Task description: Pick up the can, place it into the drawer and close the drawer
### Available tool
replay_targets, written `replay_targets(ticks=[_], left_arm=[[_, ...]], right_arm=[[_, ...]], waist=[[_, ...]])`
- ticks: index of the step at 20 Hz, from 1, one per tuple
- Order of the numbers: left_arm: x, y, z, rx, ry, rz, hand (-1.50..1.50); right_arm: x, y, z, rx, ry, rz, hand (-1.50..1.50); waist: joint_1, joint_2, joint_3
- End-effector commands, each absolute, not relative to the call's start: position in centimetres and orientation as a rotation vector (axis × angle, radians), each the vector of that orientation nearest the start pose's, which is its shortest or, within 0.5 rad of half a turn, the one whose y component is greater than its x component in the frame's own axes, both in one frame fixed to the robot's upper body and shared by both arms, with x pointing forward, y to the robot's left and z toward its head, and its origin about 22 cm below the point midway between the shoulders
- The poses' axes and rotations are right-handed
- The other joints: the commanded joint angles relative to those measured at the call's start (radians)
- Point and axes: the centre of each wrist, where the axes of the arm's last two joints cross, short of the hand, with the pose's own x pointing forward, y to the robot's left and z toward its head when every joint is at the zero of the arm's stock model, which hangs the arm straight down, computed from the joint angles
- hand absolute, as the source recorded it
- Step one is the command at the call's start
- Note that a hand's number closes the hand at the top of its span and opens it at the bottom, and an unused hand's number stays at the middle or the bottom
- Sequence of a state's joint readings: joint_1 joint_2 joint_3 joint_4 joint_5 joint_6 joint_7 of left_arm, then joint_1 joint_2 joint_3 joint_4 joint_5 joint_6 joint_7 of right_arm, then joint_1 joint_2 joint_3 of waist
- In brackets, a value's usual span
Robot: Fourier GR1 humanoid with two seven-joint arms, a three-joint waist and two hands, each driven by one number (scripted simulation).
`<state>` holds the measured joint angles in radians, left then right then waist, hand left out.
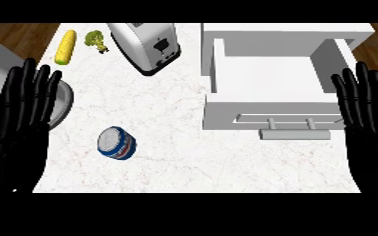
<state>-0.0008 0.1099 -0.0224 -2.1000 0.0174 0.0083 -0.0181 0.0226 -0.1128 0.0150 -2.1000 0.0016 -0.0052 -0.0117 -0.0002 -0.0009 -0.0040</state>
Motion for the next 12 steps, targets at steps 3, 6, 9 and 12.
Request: replay_targets(ticks=[3,6,9,12], left_arm=[[17.3,23.3,12.8,0.181,-2.089,-0.015,-1.5],[14.7,23.0,11.8,0.299,-2.052,0.059,-1.5],[14.4,24.3,9.5,0.359,-1.682,0.281,-1.5],[13.3,22.9,10.3,0.378,-1.647,0.326,-1.5]], right_arm=[[21.4,-23.5,12.0,-0.055,-2.081,0.084,-1.5],[20.2,-25.5,12.1,-0.068,-2.092,0.034,-1.5],[20.0,-25.4,10.0,-0.163,-1.814,-0.072,-1.5],[20.0,-26.2,10.2,-0.162,-1.79,-0.064,-1.5]], waist=[[0.009,-0.001,0.004],[0.011,-0.003,0.004],[0.025,-0.001,0.004],[0.008,-0.001,0.005]])
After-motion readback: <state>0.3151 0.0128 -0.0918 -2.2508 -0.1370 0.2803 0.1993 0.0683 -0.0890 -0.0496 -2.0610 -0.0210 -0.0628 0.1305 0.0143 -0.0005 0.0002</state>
